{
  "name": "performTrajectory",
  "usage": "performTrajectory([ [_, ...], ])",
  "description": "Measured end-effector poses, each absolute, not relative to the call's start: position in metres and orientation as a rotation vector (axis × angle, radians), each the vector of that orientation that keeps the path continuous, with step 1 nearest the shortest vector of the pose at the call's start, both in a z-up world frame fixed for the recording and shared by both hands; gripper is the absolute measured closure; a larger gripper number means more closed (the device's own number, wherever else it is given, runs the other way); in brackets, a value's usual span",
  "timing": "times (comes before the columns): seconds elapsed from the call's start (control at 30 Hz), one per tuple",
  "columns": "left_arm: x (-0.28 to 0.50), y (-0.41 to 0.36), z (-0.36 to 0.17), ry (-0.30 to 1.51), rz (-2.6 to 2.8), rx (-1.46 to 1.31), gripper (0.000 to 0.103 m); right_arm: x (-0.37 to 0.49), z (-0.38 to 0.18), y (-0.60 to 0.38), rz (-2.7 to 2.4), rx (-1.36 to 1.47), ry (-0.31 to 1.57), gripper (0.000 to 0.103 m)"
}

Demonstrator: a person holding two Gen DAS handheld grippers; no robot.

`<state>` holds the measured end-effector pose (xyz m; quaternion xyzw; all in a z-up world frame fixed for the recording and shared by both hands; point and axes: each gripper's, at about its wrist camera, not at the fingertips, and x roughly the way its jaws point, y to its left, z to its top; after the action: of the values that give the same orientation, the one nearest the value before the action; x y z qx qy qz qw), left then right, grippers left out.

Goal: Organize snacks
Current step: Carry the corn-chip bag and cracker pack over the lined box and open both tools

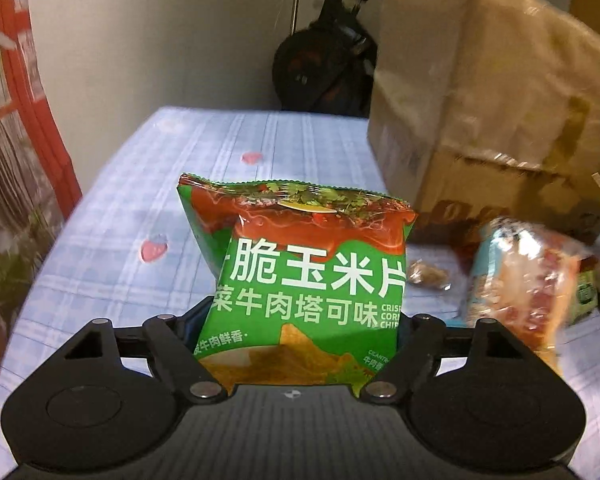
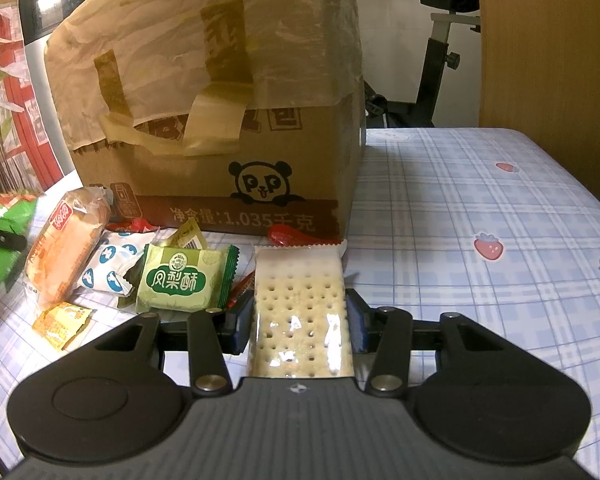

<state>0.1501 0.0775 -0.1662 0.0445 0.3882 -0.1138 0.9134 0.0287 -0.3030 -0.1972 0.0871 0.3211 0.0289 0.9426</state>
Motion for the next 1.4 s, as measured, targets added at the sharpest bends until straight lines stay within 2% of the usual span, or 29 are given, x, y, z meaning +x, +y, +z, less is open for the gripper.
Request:
performTrajectory([
  [0.4, 0.114, 0.043, -0.095, 0.643, -0.366, 0.071, 0.02, 0.008, -0.152, -0.301, 0.101, 0.132, 0.556, 0.055],
  [0.7, 0.113, 0.01, -0.022, 0.459, -0.452, -0.016, 0.02, 0.006, -0.056, -0.311, 0.151, 0.099, 0.361, 0.055],
  [0.93, 0.156, -0.036, 0.022, 0.392, -0.496, -0.067, 0.019, 0.06, 0.01, -0.311, 0.204, 0.072, 0.253, 0.055],
  [1.17, 0.217, -0.091, 0.02, 0.437, -0.482, -0.029, 0.018, 0.14, 0.017, -0.303, 0.196, 0.089, 0.307, 0.055],
  [1.3, 0.242, -0.116, 0.001, 0.535, -0.482, 0.063, 0.014, 0.164, 0.006, -0.302, 0.183, 0.108, 0.369, 0.055],
  [1.4, 0.244, -0.128, -0.01, 0.541, -0.448, 0.153, 0.009, 0.17, -0.003, -0.299, 0.183, 0.086, 0.409, 0.053],
])
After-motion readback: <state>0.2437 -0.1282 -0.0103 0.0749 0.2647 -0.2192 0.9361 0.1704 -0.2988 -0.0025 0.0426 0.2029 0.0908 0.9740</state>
